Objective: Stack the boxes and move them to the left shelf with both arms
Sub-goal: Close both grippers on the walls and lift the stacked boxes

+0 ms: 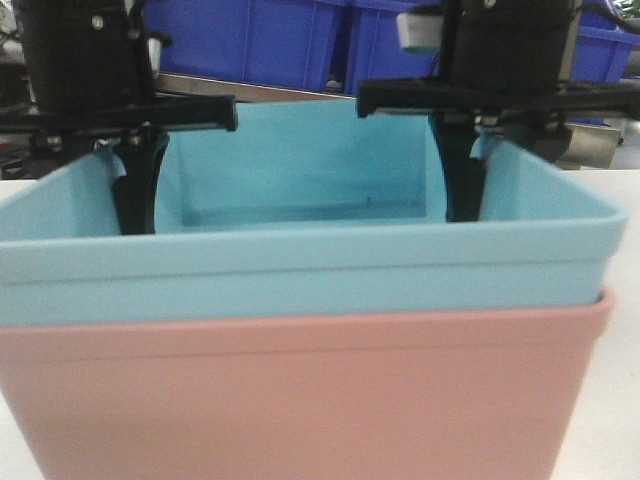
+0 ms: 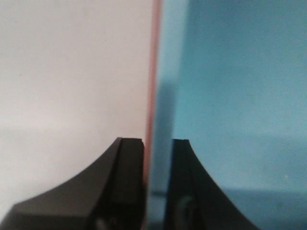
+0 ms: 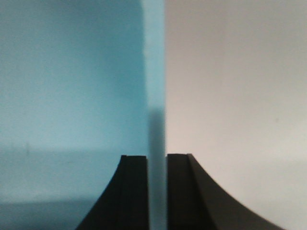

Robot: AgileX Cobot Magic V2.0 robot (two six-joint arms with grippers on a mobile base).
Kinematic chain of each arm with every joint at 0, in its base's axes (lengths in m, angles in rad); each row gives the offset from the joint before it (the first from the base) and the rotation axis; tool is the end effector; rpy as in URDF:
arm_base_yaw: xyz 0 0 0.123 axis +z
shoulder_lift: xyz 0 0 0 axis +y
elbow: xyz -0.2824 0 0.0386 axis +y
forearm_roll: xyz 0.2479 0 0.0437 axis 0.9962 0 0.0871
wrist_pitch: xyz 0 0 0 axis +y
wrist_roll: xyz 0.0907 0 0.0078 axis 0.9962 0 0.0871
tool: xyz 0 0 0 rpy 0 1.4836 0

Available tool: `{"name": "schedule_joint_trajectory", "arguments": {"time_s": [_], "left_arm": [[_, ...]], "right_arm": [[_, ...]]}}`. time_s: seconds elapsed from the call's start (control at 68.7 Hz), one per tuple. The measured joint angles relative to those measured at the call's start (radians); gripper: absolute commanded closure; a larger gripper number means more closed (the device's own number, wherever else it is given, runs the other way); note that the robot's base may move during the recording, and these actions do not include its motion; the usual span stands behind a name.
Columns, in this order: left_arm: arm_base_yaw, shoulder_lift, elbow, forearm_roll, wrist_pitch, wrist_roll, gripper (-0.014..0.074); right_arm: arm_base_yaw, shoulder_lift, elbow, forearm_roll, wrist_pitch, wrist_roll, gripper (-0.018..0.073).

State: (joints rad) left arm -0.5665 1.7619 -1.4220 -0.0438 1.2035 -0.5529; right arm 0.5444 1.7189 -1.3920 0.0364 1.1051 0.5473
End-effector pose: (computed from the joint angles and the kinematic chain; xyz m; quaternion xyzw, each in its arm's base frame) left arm 0.2934 -0.1910 0.2611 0.0001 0.9981 -0.0481 0.0374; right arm 0.2970 0.1833 0.2697 0.0077 0.9934 0.0731 0.0875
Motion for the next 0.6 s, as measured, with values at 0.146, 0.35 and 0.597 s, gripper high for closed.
{"name": "schedule_joint_trajectory", "arguments": {"time_s": [0.146, 0.35, 0.597], "left_arm": [[-0.055, -0.051, 0.000, 0.021, 0.027, -0.032, 0.0606], [-0.112, -0.101, 0.002, 0.044, 0.054, -0.083, 0.0605], [-0.166, -0.169, 0.062, 0.051, 0.054, -0.132, 0.0605]], "right_arm": [[0.036, -0.072, 0.058, -0.031, 0.016, 0.026, 0.0503], [0.091, -0.162, 0.146, -0.061, 0.024, 0.099, 0.0503], [0.125, -0.236, 0.192, -0.076, 0.036, 0.138, 0.0503]]}}
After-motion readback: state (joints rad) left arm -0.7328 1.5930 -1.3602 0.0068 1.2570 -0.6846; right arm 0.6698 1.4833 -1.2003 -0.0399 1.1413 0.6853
